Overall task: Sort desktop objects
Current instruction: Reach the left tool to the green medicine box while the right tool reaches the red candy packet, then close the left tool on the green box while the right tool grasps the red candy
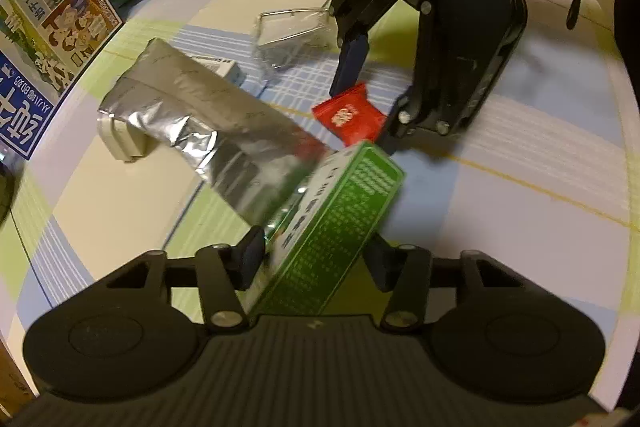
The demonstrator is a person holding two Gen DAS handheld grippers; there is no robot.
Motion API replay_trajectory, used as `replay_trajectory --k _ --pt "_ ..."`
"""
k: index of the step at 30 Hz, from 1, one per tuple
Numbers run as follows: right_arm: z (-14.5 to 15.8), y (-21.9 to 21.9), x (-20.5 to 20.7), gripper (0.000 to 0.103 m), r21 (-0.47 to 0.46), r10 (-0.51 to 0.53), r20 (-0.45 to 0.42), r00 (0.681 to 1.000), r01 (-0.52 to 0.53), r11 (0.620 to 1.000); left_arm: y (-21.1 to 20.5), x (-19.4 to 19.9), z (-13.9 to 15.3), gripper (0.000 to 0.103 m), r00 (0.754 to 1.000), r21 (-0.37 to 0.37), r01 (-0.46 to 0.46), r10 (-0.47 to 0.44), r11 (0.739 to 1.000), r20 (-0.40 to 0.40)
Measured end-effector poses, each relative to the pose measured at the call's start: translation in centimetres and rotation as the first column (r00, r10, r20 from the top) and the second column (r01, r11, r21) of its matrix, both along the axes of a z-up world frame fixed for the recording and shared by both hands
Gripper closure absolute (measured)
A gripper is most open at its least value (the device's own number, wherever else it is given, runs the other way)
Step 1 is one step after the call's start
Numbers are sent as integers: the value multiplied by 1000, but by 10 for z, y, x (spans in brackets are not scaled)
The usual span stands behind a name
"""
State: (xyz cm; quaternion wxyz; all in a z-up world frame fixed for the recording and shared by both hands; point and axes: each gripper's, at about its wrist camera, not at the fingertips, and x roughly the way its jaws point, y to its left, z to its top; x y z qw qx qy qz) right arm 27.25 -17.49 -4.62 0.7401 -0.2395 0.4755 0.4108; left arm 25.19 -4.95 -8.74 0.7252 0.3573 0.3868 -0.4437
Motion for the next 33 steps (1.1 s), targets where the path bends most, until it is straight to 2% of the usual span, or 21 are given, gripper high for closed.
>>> replay_trajectory --k 3,7,13,17,23,28,33 --pt "0 -1 -16 60 18 -62 -2 998 62 998 -4 -11 2 63 1000 1 -21 21 1000 -2" --pt "1 -14 -44 61 46 -114 -17 993 115 992 -7 -32 1 78 997 14 -70 70 997 -21" --pt "11 -39 -91 62 96 -255 -52 965 259 961 -10 -64 6 78 979 -1 -188 188 982 -85" --pt "20 -58 -123 63 139 -371 -77 925 379 915 -16 -84 13 78 950 -46 -285 276 957 -147" --pt "23 -70 -162 63 141 -473 -48 880 475 868 -24 -109 15 78 901 -63 -406 387 912 -196" --pt "22 -80 -186 64 150 -536 0 844 530 835 -33 -126 10 78 883 -61 -449 432 892 -184" --pt "21 -91 -196 63 171 -588 4 809 579 797 -42 -130 5 78 868 -66 -484 468 873 -167"
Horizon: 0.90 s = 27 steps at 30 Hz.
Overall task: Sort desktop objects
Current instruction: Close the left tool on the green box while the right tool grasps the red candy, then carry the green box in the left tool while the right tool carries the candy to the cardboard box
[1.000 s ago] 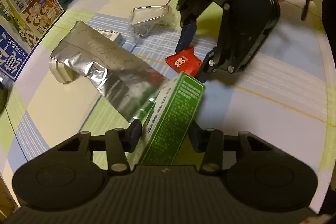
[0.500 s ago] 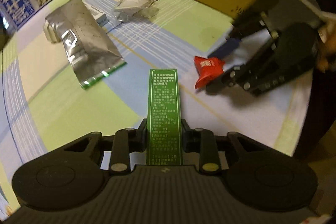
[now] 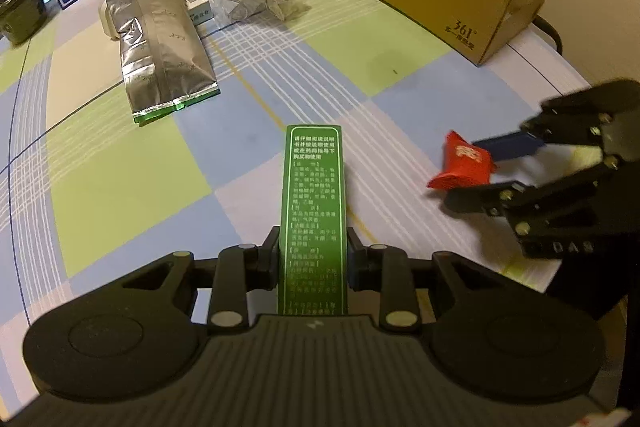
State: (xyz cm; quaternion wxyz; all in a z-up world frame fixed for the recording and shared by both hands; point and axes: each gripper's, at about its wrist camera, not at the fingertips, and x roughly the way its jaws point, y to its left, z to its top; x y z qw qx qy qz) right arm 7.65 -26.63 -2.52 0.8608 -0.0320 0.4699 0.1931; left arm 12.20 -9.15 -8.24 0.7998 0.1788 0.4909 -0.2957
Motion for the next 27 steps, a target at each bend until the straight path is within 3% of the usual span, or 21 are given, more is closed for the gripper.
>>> replay_trajectory --k 12,27 --pt "1 -9 -10 64 11 -39 27 999 39 999 -14 3 -5 78 1000 16 -19 19 1000 3" --pt "34 -30 -25 65 17 -94 112 989 93 996 -25 -27 22 78 994 -117 -106 107 987 -5"
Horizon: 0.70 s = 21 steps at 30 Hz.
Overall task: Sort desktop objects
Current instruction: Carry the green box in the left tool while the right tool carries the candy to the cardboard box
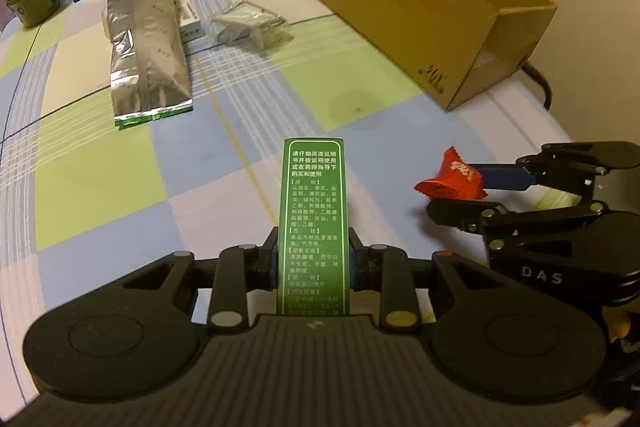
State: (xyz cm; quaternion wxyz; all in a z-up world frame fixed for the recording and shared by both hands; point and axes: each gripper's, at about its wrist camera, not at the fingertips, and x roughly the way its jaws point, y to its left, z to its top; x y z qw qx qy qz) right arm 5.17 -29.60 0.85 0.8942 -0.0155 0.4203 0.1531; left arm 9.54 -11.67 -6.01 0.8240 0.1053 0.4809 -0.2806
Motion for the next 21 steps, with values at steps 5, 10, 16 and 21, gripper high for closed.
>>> replay_trajectory --k 5,10,16,21 --pt "9 -8 -2 65 4 -24 16 1000 24 1000 -9 -9 8 78 1000 -40 -17 17 999 -2" --pt "23 -19 -5 64 26 -58 31 998 58 998 -17 -17 17 78 1000 -72 -24 24 997 2" --pt "38 -35 -6 64 33 -101 63 993 99 995 -28 -21 29 78 1000 -96 -23 25 995 18" --pt "47 -51 -7 64 37 -128 83 988 125 991 -42 -22 38 78 1000 -113 -11 14 994 28"
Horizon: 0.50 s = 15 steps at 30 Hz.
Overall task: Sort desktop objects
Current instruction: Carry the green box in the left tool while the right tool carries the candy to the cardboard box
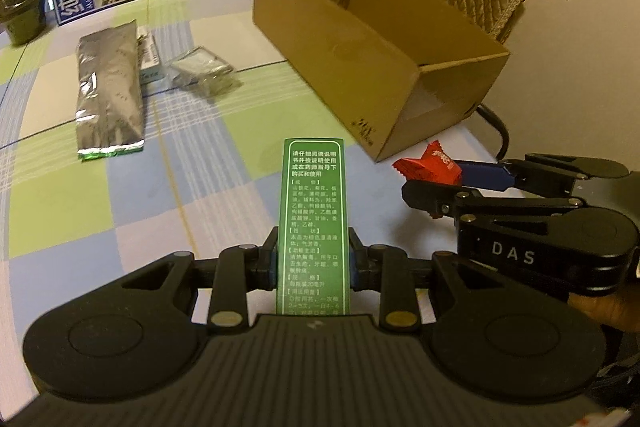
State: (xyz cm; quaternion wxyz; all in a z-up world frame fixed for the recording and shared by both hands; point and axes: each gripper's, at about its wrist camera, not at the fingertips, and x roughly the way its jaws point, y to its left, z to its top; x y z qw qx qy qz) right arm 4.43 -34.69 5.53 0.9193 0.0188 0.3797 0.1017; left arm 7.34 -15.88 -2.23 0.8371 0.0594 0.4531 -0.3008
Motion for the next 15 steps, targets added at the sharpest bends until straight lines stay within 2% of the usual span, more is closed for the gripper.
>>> replay_trajectory --k 15 --pt "35 -58 3 64 -13 -96 92 991 97 995 -55 7 31 78 998 -20 50 -49 999 43"
